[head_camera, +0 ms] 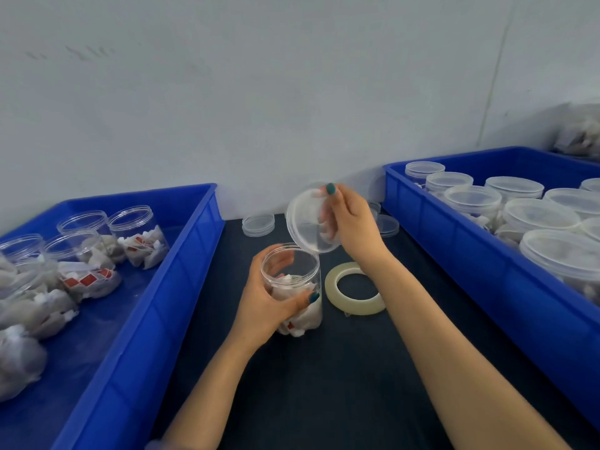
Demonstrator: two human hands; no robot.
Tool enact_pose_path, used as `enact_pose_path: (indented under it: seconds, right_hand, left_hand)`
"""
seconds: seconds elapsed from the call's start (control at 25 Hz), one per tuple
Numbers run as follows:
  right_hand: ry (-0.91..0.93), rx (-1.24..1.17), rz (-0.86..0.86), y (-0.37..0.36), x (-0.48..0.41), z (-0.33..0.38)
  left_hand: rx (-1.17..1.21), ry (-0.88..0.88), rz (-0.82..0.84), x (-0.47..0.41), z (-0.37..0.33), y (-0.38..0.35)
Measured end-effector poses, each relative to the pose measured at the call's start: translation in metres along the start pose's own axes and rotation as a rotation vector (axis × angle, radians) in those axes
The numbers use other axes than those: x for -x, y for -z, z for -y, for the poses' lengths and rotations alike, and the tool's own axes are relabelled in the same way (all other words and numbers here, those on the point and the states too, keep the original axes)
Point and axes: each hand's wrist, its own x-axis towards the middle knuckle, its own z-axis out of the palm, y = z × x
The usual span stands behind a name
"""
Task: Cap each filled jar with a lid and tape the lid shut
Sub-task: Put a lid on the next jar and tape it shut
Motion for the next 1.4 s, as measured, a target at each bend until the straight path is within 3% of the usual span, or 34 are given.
enact_pose_path:
  seconds: [0.08,0.28,0.4,0.52,0.64,0.84,0.96,1.08,1.24,1.32,1.4]
  right_hand:
    - [-0.052,-0.019,0.070,-0.014,0.005,0.016]
    - [-0.071,0.364,0.263,-0.039,0.027,0.007]
    - [0.068,0.412,0.220,-0.043,0.037,0.003]
    - [0.206,0.709,0.291,-0.046,0.048,-0.001]
    - [0.252,0.849,0.246,-0.051,0.052,-0.002]
    - [0.345,0.615,0.294,-0.030,0.050,-0.006]
    - [0.320,0.679,0.371,-0.027,0.052,-0.005]
    - [0.294,0.652,0.337,-0.031,0.050,-0.005]
    - [0.323,0.541,0.287,-0.032,0.051,-0.007]
    - [0.260,0.380,0.264,-0.026,0.048,-0.007]
    - [0.115,0.009,0.239,-0.019,0.044,-0.002]
  left_hand:
    - [-0.014,0.029,-0.012,0.000,0.000,0.000]
    - [-0.066,0.054,-0.021,0.000,0.002,-0.001]
    - [-0.146,0.066,-0.003,0.000,-0.001,-0.003]
    - [-0.293,0.102,0.041,-0.004,-0.004,-0.007]
    - [-0.243,0.115,0.039,-0.004,-0.003,-0.006]
    - [-0.064,0.114,0.075,0.000,-0.002,-0.001]
    - [-0.065,0.096,0.119,0.000,0.007,0.003]
    - [-0.174,0.138,0.193,0.004,0.012,0.009]
    - [-0.361,0.117,0.120,0.007,0.007,0.009]
    - [-0.305,0.074,0.094,0.007,0.000,0.013]
    - [-0.145,-0.010,0.086,0.007,-0.005,0.018]
